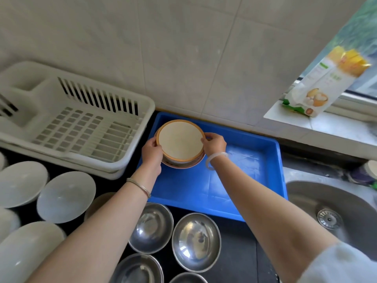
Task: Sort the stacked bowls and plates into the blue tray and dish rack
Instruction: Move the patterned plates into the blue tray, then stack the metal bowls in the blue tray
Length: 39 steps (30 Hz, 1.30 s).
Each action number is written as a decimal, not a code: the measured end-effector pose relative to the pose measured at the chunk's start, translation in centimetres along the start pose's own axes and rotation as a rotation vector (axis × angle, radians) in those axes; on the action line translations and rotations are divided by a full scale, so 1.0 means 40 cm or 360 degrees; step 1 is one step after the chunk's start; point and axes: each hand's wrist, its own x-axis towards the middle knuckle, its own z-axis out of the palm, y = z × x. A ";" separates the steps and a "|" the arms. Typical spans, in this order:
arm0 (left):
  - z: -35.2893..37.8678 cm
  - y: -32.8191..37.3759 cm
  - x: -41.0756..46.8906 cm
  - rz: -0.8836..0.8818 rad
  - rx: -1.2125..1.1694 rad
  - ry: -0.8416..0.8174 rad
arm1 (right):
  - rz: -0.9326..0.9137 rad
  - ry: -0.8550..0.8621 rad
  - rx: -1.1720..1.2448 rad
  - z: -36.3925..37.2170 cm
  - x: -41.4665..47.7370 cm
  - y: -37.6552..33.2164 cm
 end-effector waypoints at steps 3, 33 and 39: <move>-0.003 -0.004 0.002 0.0006 -0.0031 0.0015 | -0.0019 -0.0018 0.0007 0.005 -0.002 0.007; -0.212 -0.216 -0.586 -0.0013 0.0951 -0.0151 | -0.0064 -0.0454 -0.0134 -0.228 -0.466 0.318; -0.216 -0.300 -0.642 0.0009 0.1342 -0.0248 | 0.0108 -0.0468 -0.0205 -0.222 -0.517 0.407</move>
